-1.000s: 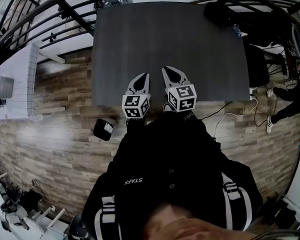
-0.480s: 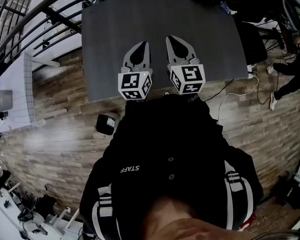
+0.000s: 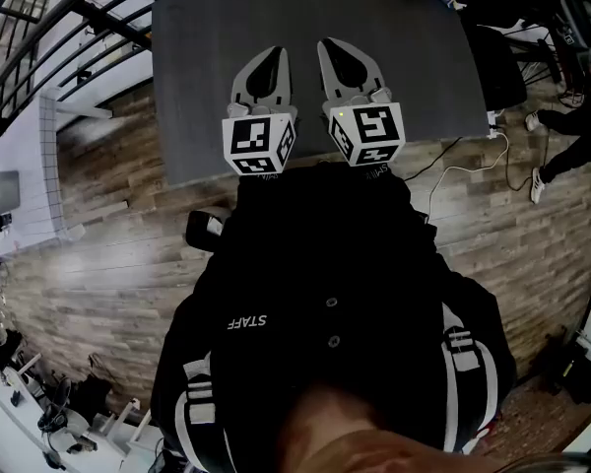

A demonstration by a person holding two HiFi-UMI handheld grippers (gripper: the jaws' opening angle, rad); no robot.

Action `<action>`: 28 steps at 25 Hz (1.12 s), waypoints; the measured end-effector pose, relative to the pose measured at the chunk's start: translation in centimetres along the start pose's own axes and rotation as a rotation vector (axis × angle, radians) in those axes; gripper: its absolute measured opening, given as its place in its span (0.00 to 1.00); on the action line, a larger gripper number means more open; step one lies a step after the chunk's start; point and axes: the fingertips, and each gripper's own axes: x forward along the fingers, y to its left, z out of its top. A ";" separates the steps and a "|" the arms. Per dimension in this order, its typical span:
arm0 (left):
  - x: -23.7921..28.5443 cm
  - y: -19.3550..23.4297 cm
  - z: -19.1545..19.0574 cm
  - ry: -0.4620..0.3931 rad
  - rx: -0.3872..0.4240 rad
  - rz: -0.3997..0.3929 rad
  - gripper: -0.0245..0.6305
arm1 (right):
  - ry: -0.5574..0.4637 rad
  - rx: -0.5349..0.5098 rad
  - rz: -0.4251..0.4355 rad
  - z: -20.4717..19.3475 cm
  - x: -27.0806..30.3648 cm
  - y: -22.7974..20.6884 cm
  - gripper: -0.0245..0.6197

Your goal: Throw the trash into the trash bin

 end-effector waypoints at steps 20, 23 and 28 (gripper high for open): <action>-0.4 -0.2 -0.9 0.028 0.016 0.024 0.04 | 0.007 -0.013 0.017 -0.6 -0.8 0.1 0.06; -0.5 -0.4 -0.9 0.026 0.014 0.023 0.04 | 0.004 -0.008 0.021 -0.6 -1.0 0.1 0.06; -0.5 -0.7 -1.5 0.039 0.022 0.019 0.04 | 0.001 0.001 0.018 -0.8 -1.2 -0.1 0.06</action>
